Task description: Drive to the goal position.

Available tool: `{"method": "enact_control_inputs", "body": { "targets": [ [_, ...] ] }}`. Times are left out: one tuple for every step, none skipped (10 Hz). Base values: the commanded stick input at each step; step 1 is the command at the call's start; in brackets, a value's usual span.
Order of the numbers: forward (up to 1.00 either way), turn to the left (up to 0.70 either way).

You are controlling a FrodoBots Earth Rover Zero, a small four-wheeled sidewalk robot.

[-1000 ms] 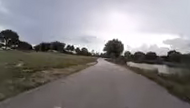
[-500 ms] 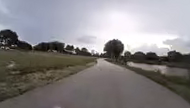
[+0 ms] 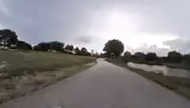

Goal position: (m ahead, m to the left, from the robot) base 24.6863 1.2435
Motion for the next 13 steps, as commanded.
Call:
{"method": "enact_control_inputs", "body": {
  "targets": [
    [1.0, 0.0],
    [1.0, 0.0],
    [1.0, 0.0],
    [1.0, 0.0],
    [1.0, 0.0],
    [1.0, 0.0],
    [1.0, 0.0],
    [1.0, 0.0],
    [1.0, 0.0],
    [1.0, 0.0],
    [1.0, 0.0],
    [1.0, 0.0],
    [1.0, 0.0]
  ]
}}
